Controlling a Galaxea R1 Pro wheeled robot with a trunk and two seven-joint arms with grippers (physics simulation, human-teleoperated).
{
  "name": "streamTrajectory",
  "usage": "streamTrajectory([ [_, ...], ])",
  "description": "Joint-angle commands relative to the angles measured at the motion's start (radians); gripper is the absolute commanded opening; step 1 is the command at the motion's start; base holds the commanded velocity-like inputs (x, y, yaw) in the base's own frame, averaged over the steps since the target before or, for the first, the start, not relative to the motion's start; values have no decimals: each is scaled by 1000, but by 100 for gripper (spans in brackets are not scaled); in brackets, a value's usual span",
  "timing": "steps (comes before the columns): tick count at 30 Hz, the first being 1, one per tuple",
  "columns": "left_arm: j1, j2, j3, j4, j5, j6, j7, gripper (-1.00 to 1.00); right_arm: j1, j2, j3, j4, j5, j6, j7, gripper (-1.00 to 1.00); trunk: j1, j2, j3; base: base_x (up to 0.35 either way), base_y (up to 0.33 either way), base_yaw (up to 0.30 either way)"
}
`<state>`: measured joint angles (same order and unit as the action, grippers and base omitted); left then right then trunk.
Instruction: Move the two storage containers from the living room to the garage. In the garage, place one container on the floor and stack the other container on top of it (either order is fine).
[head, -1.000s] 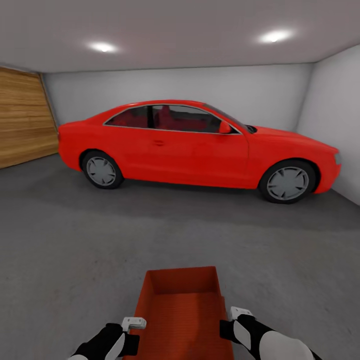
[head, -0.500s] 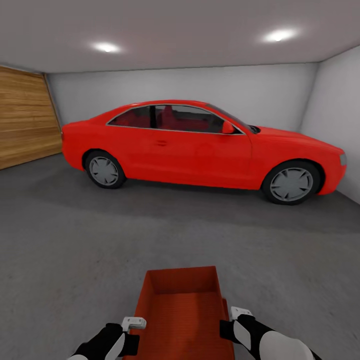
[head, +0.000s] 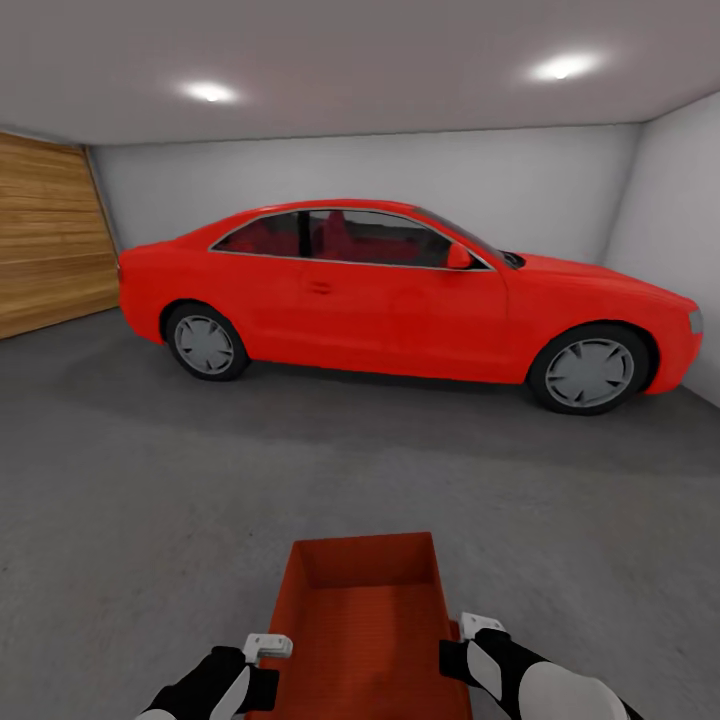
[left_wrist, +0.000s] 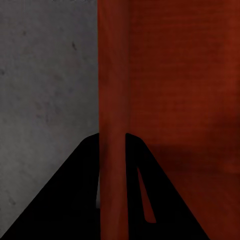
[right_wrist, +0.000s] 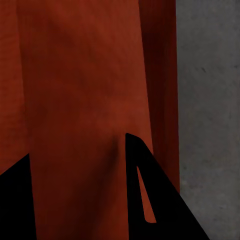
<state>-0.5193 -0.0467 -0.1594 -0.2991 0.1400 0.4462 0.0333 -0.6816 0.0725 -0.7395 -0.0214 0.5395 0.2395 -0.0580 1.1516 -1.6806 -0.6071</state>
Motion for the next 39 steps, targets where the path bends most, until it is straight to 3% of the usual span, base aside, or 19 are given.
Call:
streamTrajectory([
  [1, -1, -33, -3, -66, 3, 5, 3, -100, 1, 1, -8, 0, 14, 7, -2, -100, 0, 0, -1, 10, 0, 0],
  [39, -1, -33, -3, -66, 1, 5, 3, -100, 2, 1, -9, -3, 10, 7, 2, -100, 0, 0, 2, 0, 0, -8],
])
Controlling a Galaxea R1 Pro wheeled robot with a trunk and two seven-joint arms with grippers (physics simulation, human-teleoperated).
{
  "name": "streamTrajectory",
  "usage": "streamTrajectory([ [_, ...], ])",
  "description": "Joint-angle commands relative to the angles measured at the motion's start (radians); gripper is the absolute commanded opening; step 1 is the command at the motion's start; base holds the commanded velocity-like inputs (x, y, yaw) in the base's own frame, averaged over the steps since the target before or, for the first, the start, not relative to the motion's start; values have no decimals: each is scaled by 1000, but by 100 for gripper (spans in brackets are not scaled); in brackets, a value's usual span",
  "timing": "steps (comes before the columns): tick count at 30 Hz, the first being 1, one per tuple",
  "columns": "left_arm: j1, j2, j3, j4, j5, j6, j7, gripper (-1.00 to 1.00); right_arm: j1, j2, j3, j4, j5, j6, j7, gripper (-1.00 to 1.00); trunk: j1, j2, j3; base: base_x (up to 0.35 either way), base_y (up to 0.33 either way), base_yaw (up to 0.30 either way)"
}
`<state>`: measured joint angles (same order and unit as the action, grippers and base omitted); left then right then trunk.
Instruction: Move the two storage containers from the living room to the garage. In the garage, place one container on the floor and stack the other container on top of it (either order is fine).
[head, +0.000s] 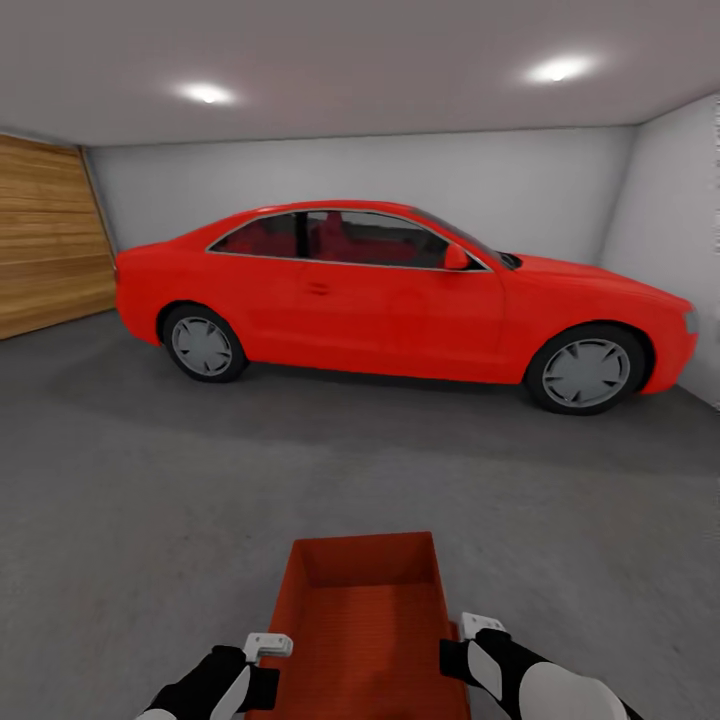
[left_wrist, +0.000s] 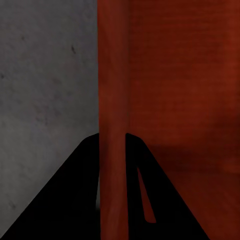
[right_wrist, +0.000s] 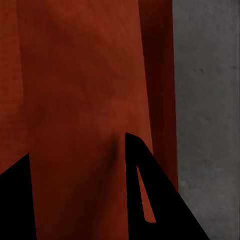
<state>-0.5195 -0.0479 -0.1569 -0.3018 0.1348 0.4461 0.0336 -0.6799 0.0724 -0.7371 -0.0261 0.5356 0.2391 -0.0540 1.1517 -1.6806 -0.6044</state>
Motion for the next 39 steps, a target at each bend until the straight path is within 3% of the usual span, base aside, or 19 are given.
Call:
streamTrajectory([
  [1, -1, -32, -6, -63, 6, 5, 3, -100, 0, 1, -11, 2, 13, 7, -2, -100, 0, 0, 0, 0, 0, -148],
  [12, -1, -32, -6, -63, 6, 5, 3, -100, 0, 1, -11, 2, 13, 8, -1, -100, 0, 0, 12, 0, 0, -149],
  [39, -1, -34, -7, -65, 8, 6, 3, -100, 0, 1, -11, 5, 14, 6, -3, -100, 0, 0, 13, -55, 0, -3],
])
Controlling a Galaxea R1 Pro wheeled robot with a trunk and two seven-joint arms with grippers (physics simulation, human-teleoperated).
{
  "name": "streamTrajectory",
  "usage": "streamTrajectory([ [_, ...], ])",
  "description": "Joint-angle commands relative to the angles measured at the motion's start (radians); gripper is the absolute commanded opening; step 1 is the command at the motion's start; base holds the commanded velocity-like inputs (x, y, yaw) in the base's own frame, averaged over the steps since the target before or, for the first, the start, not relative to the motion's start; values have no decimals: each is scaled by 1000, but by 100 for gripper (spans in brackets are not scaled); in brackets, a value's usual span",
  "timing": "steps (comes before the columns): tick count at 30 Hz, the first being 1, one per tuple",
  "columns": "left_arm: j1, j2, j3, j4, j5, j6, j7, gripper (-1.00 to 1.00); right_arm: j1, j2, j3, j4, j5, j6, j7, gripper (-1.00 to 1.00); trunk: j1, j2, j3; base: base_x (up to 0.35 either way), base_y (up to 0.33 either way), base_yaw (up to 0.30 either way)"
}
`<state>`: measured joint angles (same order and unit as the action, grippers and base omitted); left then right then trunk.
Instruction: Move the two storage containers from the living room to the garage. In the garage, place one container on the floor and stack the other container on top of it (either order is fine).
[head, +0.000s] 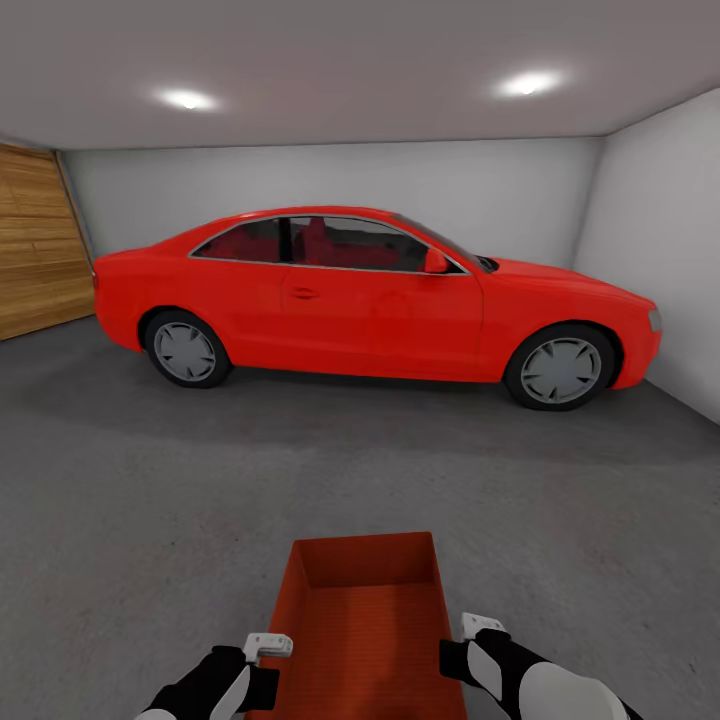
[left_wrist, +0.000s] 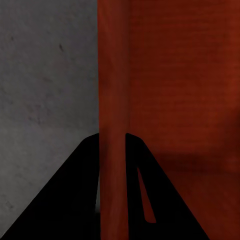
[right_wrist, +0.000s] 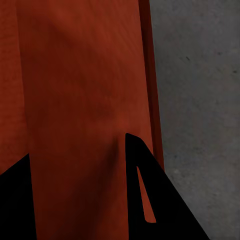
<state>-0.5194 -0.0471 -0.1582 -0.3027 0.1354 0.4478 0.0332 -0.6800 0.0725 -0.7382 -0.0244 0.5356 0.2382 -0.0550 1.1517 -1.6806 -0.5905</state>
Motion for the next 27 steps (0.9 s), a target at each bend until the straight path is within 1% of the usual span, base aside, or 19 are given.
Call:
streamTrajectory([
  [1, -1, -35, -6, -64, 7, 4, 3, -100, 0, 1, -10, 3, 14, 7, -2, -100, 0, -1, -1, 0, 0, 0],
  [18, -1, -34, -5, -64, 7, 4, 4, -100, 0, 1, -10, 3, 14, 7, -2, -100, 0, -1, -1, -3, 0, 0],
  [22, -1, -35, -6, -64, 7, 4, 4, -100, 0, 1, -10, 3, 14, 8, -2, -100, 0, -1, -1, -174, 0, 0],
  [27, -1, -36, -5, -64, 7, 3, 4, -100, 0, 1, -10, 3, 14, 8, -2, -100, 0, -1, -1, -299, 0, 0],
])
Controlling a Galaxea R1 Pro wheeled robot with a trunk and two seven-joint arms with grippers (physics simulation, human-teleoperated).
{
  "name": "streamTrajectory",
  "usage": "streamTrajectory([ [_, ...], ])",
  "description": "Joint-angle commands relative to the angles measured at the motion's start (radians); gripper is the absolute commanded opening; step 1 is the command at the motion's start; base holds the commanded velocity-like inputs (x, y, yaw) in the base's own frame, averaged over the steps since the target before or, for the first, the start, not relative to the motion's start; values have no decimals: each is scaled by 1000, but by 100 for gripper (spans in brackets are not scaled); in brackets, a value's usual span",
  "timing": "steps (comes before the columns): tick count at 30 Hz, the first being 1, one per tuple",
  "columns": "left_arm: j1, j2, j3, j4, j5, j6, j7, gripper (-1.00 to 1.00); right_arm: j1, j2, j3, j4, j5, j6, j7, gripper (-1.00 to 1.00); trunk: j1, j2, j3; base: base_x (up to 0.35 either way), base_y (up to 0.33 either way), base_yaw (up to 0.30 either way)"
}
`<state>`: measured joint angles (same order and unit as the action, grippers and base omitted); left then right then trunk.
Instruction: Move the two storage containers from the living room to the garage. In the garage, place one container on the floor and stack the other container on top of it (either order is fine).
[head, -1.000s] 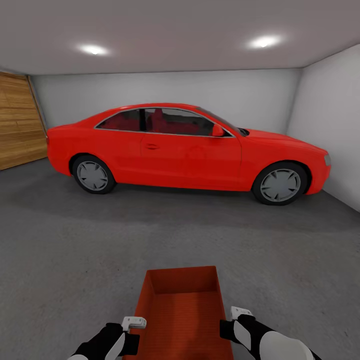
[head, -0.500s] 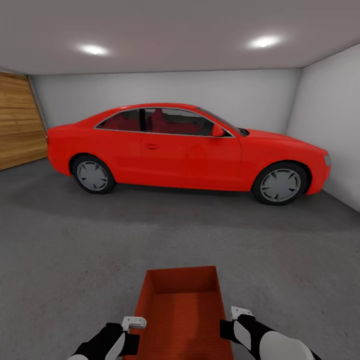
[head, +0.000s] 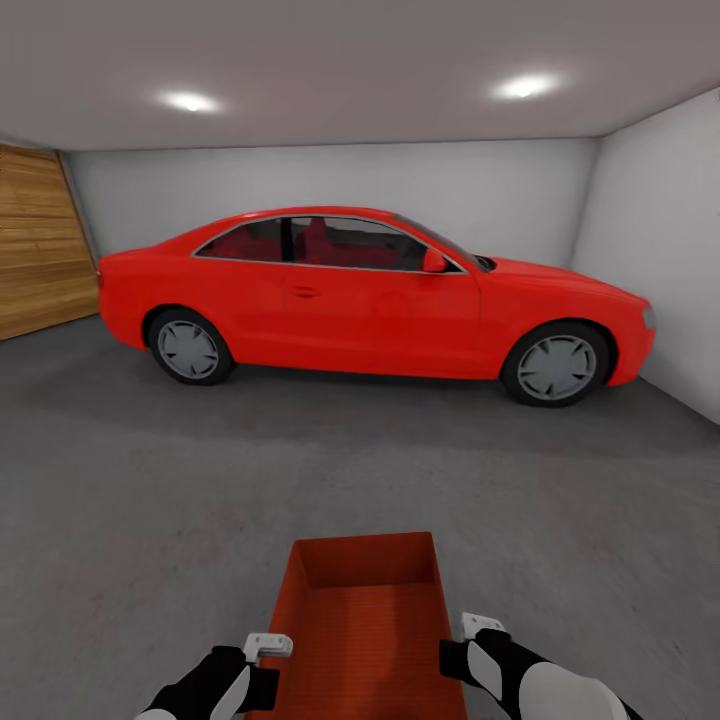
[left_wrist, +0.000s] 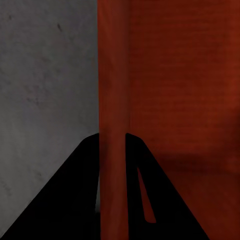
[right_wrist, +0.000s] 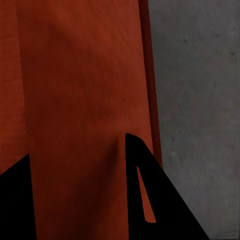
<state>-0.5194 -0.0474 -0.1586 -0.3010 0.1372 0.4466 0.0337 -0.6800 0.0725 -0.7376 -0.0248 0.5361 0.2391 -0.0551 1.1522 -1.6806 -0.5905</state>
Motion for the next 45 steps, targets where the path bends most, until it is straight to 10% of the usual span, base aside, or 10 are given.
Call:
streamTrajectory([
  [1, -1, -35, -4, -66, 6, 5, 3, -100, 0, 1, -11, 3, 14, 7, -2, -100, -1, -1, -1, -209, 0, 0],
  [45, -1, -26, -7, -63, 4, 5, 3, -100, 0, 1, -11, 3, 15, 8, -3, -100, -1, -1, -13, -15, 0, 21],
])
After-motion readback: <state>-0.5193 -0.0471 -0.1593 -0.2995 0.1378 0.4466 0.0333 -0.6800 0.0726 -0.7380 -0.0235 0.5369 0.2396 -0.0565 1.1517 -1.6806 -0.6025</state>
